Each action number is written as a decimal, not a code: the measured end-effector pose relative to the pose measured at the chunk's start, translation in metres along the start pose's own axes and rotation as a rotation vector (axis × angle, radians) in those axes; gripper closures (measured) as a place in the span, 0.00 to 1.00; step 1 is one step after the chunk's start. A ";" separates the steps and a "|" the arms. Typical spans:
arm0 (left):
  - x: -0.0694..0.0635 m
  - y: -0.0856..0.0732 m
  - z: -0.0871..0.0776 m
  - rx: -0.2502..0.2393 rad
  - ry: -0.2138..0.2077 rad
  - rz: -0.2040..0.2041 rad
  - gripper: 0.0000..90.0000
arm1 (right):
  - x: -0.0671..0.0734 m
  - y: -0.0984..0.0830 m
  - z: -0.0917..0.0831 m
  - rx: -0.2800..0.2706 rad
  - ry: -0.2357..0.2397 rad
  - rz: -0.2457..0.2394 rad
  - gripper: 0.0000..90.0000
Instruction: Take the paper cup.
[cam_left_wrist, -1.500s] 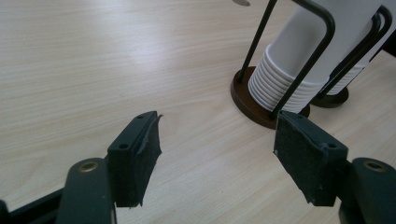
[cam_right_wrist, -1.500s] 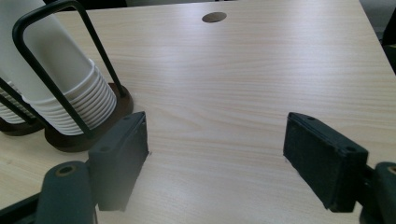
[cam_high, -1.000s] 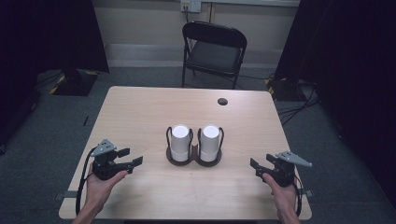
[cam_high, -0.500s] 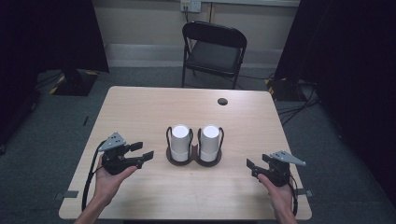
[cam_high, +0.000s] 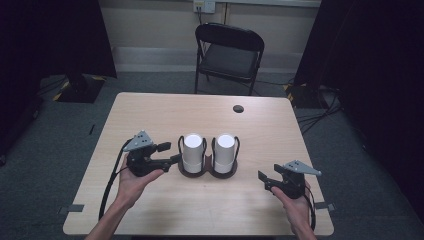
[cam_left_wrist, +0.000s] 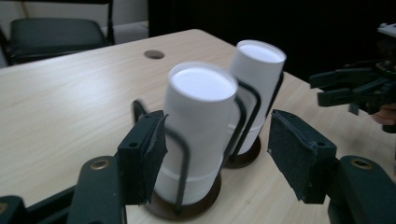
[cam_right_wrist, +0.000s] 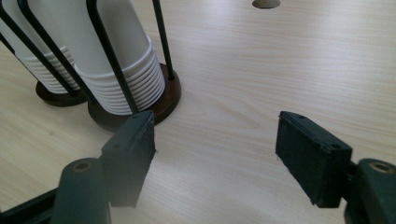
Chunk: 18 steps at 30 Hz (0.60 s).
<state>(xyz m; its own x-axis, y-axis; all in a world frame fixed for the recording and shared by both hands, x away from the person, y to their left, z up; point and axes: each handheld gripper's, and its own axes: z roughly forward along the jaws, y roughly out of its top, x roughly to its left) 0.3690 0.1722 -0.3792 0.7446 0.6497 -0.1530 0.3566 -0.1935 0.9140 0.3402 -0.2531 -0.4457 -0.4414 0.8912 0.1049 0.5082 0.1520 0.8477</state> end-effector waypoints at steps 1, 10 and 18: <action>-0.005 0.005 0.006 -0.009 -0.011 0.019 0.40 | 0.000 -0.001 0.001 0.008 0.002 -0.007 0.30; -0.018 0.031 0.031 -0.022 -0.031 0.054 0.38 | -0.002 -0.002 -0.001 0.016 0.012 -0.005 0.30; -0.032 0.041 0.053 0.017 -0.076 0.080 0.35 | -0.001 -0.002 -0.001 0.018 0.017 -0.006 0.29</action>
<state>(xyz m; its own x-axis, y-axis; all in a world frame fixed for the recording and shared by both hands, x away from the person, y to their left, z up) 0.3897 0.1045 -0.3570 0.8114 0.5743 -0.1085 0.3033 -0.2550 0.9181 0.3385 -0.2553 -0.4472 -0.4571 0.8828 0.1086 0.5187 0.1654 0.8388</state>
